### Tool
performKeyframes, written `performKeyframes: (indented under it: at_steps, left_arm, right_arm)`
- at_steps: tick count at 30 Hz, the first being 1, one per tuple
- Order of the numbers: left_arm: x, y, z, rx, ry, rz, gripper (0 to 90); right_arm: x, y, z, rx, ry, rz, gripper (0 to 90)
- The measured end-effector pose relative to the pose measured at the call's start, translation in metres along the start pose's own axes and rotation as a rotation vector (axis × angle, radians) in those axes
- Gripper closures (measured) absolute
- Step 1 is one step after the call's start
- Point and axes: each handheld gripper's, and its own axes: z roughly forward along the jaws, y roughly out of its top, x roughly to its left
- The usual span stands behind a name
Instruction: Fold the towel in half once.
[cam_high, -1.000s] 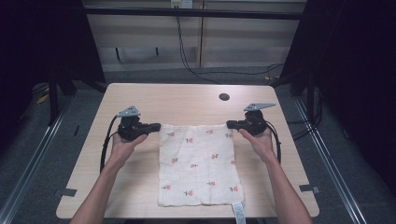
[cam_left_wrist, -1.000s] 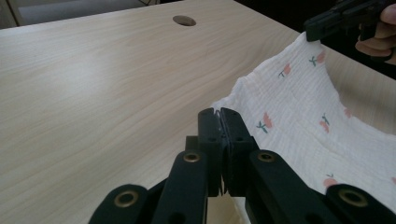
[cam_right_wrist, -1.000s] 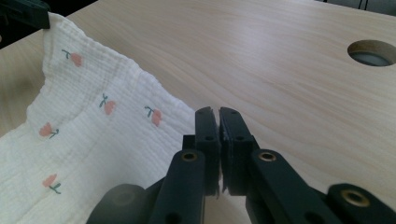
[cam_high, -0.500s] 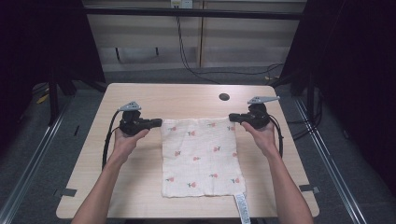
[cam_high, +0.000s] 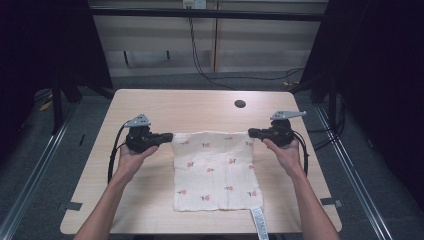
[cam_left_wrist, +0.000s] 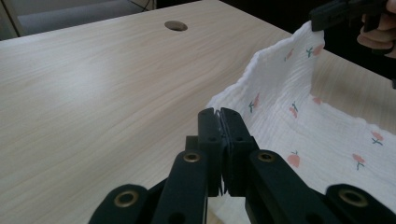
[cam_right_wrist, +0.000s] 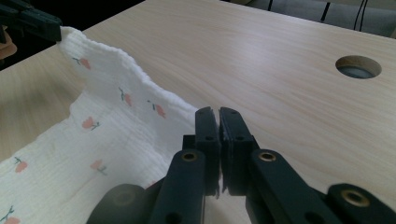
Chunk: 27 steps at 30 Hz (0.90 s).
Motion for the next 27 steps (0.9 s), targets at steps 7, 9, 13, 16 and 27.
performKeyframes:
  at_steps: [7, 9, 13, 16, 27]
  left_arm:
    - [-0.007, 0.0, -0.015, 0.0, 0.0, 0.03, 88.2]
    - [-0.01, 0.003, -0.018, -0.011, -0.002, 0.038, 88.2]
    - [-0.014, 0.01, -0.023, -0.072, -0.028, 0.013, 88.2]
    - [-0.021, 0.008, -0.018, -0.037, -0.013, 0.046, 88.2]
    - [-0.03, -0.003, -0.021, 0.018, -0.025, 0.079, 88.2]
  right_arm:
    - [0.009, -0.006, -0.01, -0.012, 0.01, -0.022, 86.7]
    - [0.012, -0.003, -0.014, -0.021, 0.007, -0.027, 86.7]
    - [0.016, 0.0, -0.024, -0.04, 0.002, -0.026, 86.8]
    - [0.02, -0.002, -0.03, -0.037, 0.001, -0.038, 86.8]
    - [0.024, -0.023, -0.04, 0.007, -0.004, -0.037, 86.9]
